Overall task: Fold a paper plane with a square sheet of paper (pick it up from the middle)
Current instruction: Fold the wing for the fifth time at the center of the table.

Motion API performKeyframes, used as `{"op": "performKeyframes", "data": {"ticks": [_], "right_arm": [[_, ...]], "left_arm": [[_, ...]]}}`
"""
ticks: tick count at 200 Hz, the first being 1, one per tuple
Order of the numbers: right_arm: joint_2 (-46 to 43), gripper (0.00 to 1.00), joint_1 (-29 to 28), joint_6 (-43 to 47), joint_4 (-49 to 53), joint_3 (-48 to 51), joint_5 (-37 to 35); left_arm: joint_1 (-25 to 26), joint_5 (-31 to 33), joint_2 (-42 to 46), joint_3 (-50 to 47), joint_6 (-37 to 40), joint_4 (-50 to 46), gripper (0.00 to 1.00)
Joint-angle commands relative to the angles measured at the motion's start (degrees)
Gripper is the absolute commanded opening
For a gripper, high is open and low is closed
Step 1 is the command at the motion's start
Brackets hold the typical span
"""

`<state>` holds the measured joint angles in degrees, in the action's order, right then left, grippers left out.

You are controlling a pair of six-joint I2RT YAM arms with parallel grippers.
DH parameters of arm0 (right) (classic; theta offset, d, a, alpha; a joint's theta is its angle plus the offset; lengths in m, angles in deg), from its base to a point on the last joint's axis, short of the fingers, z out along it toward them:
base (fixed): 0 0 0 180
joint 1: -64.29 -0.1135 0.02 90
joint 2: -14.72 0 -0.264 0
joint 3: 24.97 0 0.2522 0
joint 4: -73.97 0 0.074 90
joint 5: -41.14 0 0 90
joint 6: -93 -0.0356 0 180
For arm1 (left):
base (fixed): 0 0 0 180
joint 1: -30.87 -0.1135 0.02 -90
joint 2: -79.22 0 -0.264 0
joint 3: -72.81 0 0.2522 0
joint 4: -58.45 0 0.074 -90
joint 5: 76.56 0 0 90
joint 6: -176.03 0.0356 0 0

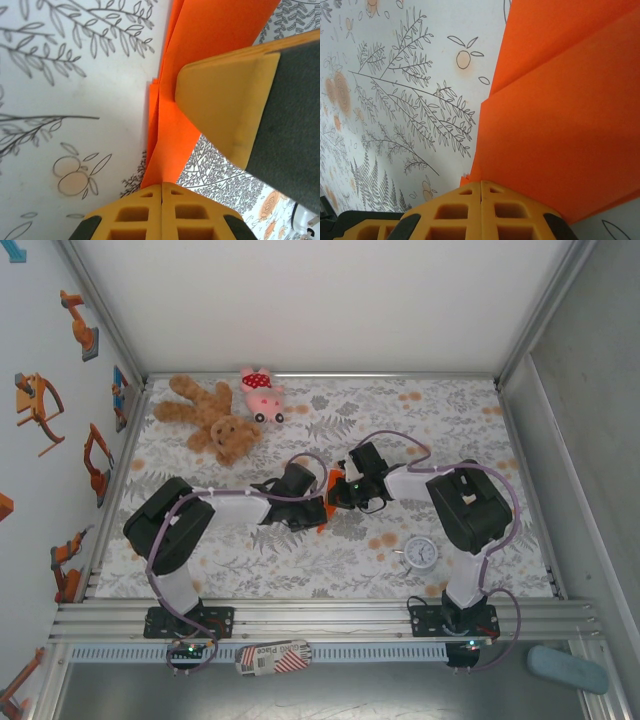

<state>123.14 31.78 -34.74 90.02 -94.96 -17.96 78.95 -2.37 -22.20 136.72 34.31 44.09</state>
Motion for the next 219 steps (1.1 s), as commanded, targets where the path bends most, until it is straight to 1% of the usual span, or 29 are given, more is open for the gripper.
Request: {"op": "performKeyframes", "data": {"ticks": [1,53,82,101,118,133,151,182,219], "right_arm": [[3.33,0.0,-0.1,-0.35,4.06,-0.17,-4.81],[3.54,0.0,-0.09,-0.34,5.03,-0.55,-6.05],[2.9,0.0,-0.18,-0.42,4.69,-0.42,-5.29],[2.13,0.0,-0.18,-0.73,3.92,-0.13,-4.4],[1.47,0.0,-0.18,-0.92,3.56,-0.11,-3.92],[1.18,0.0,-0.14,-1.22,3.26,-0.19,-3.51],[0.92,0.0,-0.18,-1.76,2.42,-0.09,-2.87],[0.14,0.0,-0.18,-2.32,1.58,0.04,-2.25],[-1.26,0.0,-0.18,-2.25,1.85,-0.04,-1.6]], "left_arm": [[0.98,0.79,1.8,-1.7,-0.76,-7.56,0.0],[2.2,1.8,5.2,-3.73,-0.81,-12.44,0.0],[2.31,3.53,9.27,-3.65,0.46,-14.38,0.0],[2.22,4.53,12.99,-2.37,1.45,-12.86,0.0],[1.89,5.53,14.63,-1.32,1.97,-11.07,0.0],[1.35,5.4,13.64,-0.69,2.0,-8.81,0.01],[0.81,3.99,10.05,0.54,1.35,-6.39,0.0],[0.36,3.24,4.69,2.88,0.67,-4.52,0.0],[-0.43,2.92,0.83,2.49,-0.39,-3.27,0.0]]}}
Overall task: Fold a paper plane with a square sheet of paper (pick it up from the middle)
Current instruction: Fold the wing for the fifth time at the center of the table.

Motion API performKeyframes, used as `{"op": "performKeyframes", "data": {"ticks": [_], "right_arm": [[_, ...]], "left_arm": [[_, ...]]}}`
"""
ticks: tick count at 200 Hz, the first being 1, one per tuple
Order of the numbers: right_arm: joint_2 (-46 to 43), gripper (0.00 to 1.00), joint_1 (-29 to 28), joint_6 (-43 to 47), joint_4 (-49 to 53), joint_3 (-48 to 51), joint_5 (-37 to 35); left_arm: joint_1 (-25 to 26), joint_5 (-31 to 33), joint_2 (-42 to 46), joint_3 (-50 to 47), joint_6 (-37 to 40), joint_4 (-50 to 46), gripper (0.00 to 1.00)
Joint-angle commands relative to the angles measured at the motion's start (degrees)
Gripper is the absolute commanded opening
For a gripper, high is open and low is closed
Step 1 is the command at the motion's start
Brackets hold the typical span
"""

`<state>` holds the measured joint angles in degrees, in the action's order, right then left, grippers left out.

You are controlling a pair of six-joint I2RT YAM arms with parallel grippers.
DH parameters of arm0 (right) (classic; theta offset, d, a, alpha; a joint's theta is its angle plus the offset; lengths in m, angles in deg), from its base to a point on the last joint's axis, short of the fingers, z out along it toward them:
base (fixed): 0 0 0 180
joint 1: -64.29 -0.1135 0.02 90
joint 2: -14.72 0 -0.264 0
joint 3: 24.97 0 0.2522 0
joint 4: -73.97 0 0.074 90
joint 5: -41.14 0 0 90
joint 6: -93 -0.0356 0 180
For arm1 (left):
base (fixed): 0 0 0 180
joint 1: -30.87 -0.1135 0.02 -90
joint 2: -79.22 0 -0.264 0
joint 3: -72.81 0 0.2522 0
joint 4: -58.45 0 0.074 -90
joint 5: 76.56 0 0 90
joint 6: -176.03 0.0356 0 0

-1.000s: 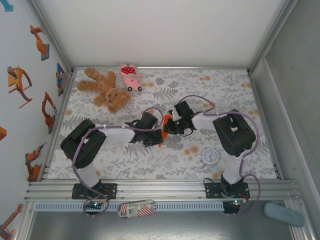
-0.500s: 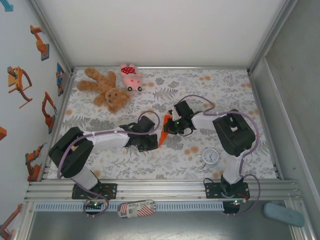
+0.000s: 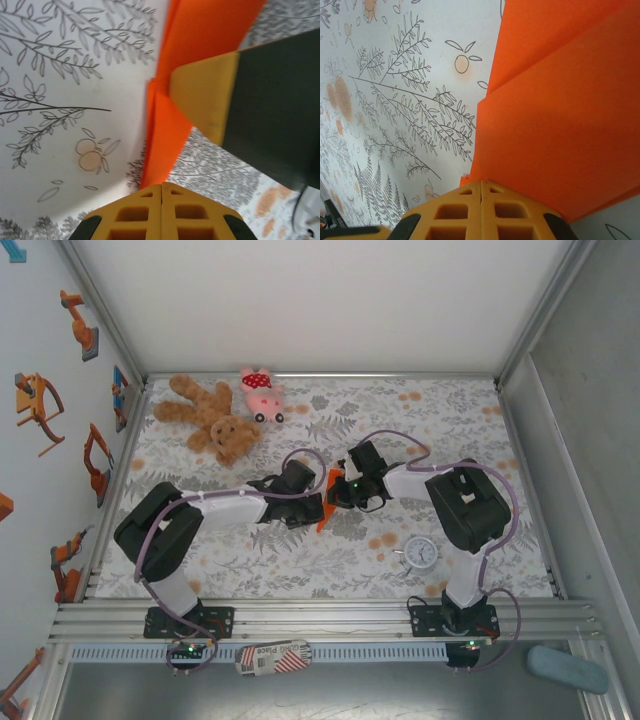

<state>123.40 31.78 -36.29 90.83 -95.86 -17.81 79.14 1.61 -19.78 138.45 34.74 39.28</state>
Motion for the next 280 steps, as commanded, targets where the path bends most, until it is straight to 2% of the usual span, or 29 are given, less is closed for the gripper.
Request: {"op": "performKeyframes", "data": {"ticks": [1,44,78,107,177,229,249,280], "right_arm": [[-1.58,0.0,-0.18,-0.7,1.04,0.82,-1.72],[-4.37,0.0,-0.14,0.4,2.9,-0.22,-1.79],[-6.38,0.0,-0.03,6.36,11.1,-4.16,-9.48],[-4.25,0.0,0.17,9.59,14.61,-7.1,-12.33],[2.34,0.0,1.84,12.57,17.98,-13.75,-11.54],[3.97,0.0,2.28,12.49,18.98,-13.42,-11.62],[4.63,0.0,2.28,12.49,19.38,-13.37,-11.62],[4.77,0.0,2.28,12.04,18.62,-12.14,-11.36]], "left_arm": [[-0.63,-1.07,-1.7,0.77,-0.87,1.58,0.0],[-0.71,-1.26,-4.2,0.71,-2.06,-0.97,0.0],[-0.63,-0.85,-3.51,-0.36,-2.13,-2.82,0.0],[-0.46,-0.65,-2.37,-0.73,-1.81,-3.61,0.0],[-0.27,-0.96,-1.8,-0.47,-1.14,-4.3,0.0],[-0.15,-2.34,0.29,0.84,0.84,-3.75,0.0],[0.09,-2.87,1.95,2.03,3.41,-2.05,0.02],[-0.19,-3.11,1.21,3.26,2.67,1.7,0.06]]}}
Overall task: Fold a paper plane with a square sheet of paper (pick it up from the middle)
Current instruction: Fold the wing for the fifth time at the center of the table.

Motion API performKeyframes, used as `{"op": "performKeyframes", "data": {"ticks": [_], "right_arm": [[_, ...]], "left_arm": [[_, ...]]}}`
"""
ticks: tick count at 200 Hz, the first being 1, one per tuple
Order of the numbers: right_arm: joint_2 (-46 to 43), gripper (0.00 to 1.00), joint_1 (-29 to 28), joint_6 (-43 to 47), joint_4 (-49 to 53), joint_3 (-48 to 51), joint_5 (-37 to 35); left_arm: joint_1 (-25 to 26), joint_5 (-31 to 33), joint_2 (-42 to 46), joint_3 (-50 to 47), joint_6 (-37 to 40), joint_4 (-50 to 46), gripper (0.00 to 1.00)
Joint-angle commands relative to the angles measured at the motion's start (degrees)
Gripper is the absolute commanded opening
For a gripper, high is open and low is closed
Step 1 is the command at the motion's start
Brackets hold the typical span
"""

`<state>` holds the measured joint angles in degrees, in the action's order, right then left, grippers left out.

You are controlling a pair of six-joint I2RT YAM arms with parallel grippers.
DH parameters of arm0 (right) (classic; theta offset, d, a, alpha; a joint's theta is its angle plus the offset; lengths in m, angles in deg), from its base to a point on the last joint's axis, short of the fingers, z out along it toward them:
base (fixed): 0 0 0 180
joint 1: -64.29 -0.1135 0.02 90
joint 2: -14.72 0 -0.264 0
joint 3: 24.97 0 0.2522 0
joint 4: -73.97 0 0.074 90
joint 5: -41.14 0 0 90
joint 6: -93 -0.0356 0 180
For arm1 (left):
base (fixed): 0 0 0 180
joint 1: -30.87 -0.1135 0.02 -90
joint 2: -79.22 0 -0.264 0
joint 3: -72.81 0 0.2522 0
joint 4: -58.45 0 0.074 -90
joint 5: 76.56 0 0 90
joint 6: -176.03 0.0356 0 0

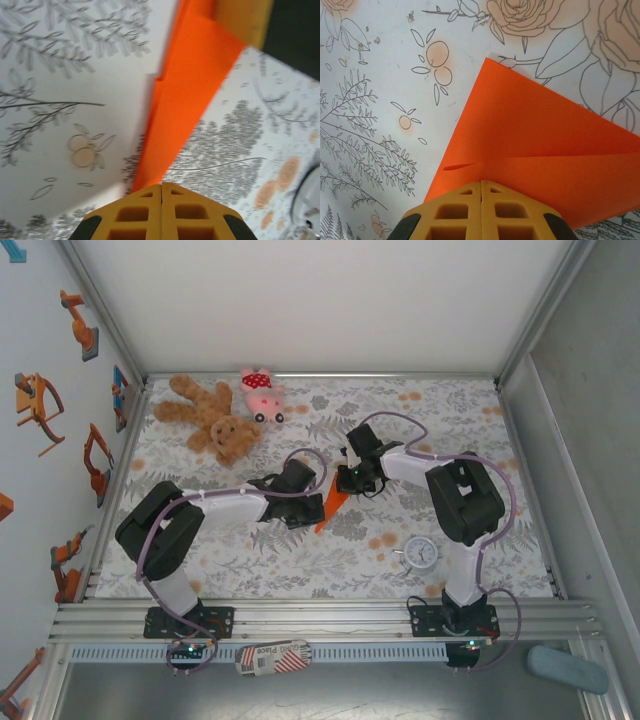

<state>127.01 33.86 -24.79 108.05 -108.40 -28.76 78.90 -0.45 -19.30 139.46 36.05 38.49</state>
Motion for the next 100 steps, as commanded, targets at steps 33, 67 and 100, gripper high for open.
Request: {"op": "performKeyframes", "data": {"ticks": [33,67,100], "right_arm": [[0.65,0.0,0.2,-0.27,0.21,1.62,0.24],[0.25,0.0,0.2,-0.76,-0.43,2.36,0.9],[-0.18,0.0,0.2,-1.36,-1.3,3.08,1.48]], "left_arm": [[-0.72,-1.56,-5.14,5.11,-0.82,4.27,0.04],[-1.9,-2.32,-8.7,6.86,-2.47,6.73,0.01],[-2.06,-1.88,-10.68,7.94,-2.19,5.41,0.0]]}}
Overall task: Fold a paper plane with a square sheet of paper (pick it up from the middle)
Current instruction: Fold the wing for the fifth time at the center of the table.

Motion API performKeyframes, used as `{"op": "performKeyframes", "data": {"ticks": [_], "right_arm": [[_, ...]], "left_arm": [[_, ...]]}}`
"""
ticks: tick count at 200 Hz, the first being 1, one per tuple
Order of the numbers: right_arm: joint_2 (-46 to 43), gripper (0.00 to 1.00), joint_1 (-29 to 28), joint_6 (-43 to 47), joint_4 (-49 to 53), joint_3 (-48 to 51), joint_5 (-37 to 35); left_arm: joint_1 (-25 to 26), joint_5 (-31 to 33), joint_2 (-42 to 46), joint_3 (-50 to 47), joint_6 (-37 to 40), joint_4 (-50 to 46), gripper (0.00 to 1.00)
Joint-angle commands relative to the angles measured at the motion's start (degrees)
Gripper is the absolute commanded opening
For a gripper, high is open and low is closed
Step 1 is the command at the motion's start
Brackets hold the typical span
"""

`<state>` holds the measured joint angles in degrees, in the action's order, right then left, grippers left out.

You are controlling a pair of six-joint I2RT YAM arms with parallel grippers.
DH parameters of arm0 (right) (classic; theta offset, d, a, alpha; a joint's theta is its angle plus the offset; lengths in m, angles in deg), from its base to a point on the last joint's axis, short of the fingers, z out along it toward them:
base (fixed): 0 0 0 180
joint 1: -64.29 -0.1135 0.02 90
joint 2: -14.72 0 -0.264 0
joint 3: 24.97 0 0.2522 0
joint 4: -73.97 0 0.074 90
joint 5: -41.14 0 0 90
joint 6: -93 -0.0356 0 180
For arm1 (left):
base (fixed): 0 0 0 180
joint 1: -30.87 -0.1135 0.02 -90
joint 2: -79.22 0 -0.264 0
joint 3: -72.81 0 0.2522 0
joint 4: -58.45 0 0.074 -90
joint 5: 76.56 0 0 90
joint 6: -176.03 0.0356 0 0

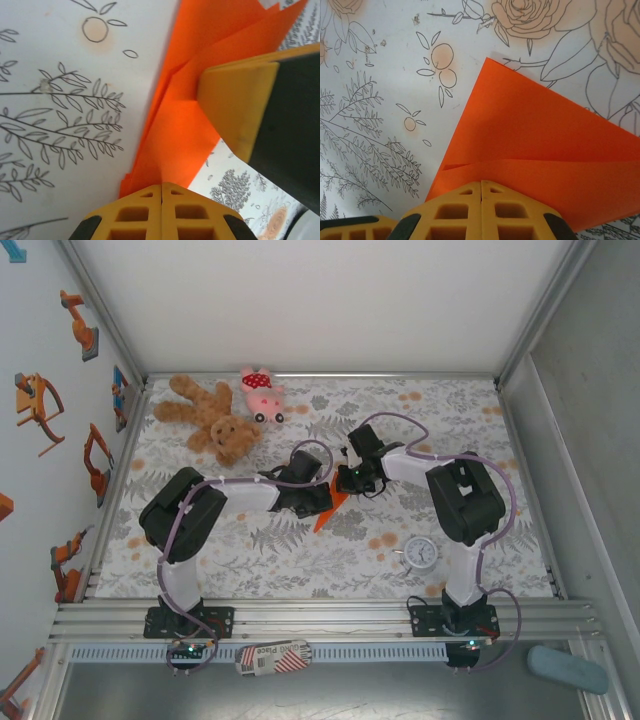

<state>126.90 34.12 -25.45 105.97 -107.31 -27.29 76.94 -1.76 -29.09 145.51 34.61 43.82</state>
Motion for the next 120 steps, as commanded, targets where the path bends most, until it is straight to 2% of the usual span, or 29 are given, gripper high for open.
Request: {"op": "performKeyframes", "data": {"ticks": [1,27,71,120], "right_arm": [[-0.1,0.0,-0.06,-0.67,0.76,2.02,0.04],[-1.94,0.0,0.37,-1.41,0.38,1.68,2.16],[-9.4,0.0,1.61,-0.25,0.32,1.52,0.7],[-6.54,0.0,1.61,-1.76,-2.27,4.84,5.36]], "left_arm": [[-0.1,-0.59,-0.91,1.88,-0.81,-0.06,0.0],[0.36,1.2,-1.99,0.7,-1.94,-3.88,0.0],[0.52,2.76,-1.86,-2.34,-2.96,-5.37,0.0],[0.61,3.07,-2.43,-1.71,-2.68,-6.12,0.0]]}}
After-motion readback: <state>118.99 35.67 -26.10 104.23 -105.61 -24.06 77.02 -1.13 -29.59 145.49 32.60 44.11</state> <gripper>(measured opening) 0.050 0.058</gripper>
